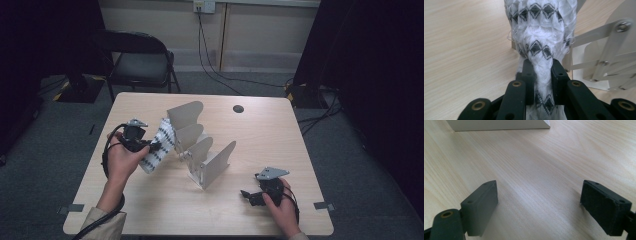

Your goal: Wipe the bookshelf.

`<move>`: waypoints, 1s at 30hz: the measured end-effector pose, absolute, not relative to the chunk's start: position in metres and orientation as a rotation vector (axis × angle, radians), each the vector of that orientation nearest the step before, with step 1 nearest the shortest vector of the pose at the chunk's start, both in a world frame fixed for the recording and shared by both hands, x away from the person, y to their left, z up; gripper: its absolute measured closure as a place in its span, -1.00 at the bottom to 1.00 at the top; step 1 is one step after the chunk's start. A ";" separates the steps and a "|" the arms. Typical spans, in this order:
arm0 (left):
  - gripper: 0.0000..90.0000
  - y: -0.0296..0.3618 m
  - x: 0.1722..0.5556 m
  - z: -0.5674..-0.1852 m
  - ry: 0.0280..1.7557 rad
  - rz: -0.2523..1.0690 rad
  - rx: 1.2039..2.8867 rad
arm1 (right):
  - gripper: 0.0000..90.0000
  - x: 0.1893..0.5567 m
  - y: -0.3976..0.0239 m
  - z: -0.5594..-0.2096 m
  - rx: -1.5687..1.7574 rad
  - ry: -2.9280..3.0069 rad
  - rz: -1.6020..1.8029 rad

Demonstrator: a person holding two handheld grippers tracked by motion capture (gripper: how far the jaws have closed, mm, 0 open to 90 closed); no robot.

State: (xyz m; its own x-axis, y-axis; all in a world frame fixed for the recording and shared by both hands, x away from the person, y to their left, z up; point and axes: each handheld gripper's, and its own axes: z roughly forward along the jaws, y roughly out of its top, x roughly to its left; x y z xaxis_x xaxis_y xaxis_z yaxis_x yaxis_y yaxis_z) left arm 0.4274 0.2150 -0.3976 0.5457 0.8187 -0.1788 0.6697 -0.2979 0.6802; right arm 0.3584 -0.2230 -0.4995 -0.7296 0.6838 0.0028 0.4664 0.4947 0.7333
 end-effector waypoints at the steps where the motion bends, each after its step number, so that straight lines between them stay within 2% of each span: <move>1: 0.72 0.213 0.427 -0.402 1.209 0.253 2.046 | -0.70 0.358 -0.223 -0.499 0.972 2.454 1.073; 14: 0.72 0.208 0.422 -0.448 1.255 0.166 2.102 | -0.70 0.358 -0.223 -0.499 0.971 2.454 1.072; 24: 0.70 0.206 0.410 -0.470 1.270 0.134 2.113 | -0.70 0.358 -0.223 -0.499 0.970 2.454 1.073; 30: 0.41 0.204 0.399 -0.475 1.233 0.150 2.115 | -0.70 0.358 -0.223 -0.499 0.970 2.454 1.073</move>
